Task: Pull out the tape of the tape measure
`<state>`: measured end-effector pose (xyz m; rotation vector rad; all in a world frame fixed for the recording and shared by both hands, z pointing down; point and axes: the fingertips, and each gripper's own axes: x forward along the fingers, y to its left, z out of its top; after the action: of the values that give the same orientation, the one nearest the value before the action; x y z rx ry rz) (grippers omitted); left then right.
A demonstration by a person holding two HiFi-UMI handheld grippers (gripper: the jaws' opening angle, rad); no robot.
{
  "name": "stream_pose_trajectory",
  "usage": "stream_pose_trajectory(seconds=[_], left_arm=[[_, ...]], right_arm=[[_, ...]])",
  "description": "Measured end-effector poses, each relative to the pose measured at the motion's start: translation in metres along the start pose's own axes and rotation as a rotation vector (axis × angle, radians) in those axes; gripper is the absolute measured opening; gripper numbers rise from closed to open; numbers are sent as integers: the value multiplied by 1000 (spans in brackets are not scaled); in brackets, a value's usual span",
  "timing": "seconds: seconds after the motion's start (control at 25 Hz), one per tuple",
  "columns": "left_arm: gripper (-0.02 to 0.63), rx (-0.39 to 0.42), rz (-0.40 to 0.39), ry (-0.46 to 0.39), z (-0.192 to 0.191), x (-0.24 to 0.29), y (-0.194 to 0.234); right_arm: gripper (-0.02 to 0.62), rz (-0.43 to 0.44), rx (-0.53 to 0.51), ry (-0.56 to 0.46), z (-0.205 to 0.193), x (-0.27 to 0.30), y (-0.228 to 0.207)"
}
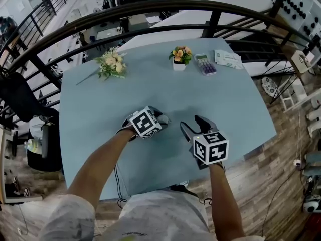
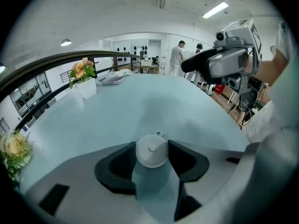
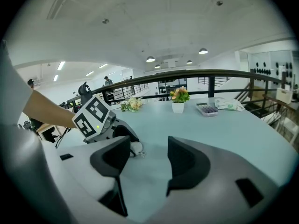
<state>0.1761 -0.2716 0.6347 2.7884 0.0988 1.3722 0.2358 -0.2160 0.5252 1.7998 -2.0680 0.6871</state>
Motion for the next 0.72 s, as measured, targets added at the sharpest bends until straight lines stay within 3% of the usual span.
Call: stream_pose_trajectory(seconds=[0.28,0.72], left_arm=[[212,3,32,12,2,-7,-4],[212,-45,125,-28,16,-52,-13]], right_arm=[[253,19,6,-9,0,-1,1],[253,126,21,-51,18,-4,19]])
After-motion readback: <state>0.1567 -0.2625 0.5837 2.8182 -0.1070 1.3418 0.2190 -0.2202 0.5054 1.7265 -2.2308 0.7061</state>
